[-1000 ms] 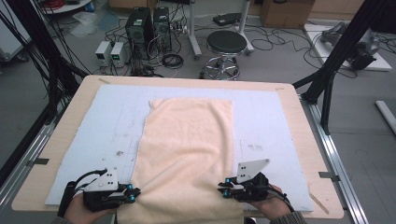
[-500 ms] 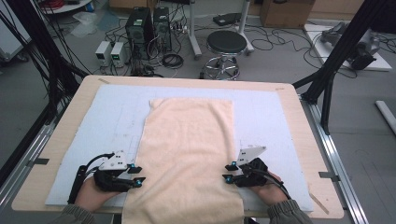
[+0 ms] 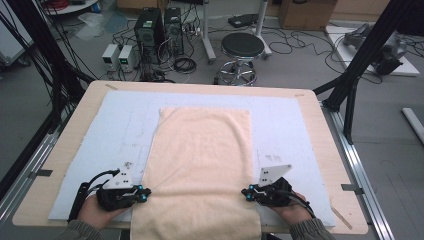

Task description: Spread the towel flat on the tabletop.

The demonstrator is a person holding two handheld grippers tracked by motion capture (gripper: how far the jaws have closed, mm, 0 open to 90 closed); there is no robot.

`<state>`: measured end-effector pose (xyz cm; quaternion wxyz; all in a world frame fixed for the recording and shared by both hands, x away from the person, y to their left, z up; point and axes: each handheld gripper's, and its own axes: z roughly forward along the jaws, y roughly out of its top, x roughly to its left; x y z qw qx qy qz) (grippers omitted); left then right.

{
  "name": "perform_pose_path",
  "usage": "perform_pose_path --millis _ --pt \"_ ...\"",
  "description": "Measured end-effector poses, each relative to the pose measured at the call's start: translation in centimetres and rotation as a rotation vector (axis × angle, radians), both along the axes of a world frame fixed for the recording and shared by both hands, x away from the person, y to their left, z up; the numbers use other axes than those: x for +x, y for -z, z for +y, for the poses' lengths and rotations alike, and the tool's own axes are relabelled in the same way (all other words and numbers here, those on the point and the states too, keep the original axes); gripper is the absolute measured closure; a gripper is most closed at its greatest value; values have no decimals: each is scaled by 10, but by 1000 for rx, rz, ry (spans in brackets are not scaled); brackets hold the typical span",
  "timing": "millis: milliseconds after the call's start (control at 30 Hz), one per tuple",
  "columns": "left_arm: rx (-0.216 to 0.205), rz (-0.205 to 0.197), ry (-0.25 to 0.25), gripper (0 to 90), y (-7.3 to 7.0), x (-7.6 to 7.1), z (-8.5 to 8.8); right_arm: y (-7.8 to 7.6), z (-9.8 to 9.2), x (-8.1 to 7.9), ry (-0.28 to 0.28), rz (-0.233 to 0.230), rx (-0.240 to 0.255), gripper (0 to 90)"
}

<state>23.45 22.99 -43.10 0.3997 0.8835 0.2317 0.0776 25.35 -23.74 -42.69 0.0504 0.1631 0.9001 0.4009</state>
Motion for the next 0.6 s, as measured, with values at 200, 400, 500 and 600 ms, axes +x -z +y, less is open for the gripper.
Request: perform_pose_path --millis 200,400,500,600 --pt "-40 -4 -10 673 -3 -1 2 -2 -7 2 27 7 28 768" --pt "-1 11 2 638 3 6 -9 7 -4 13 60 23 -34 695" --pt "8 1 2 665 6 7 -11 11 -4 17 57 37 -35 709" --pt "7 -7 -6 737 7 9 -9 11 -4 18 52 35 -36 801"
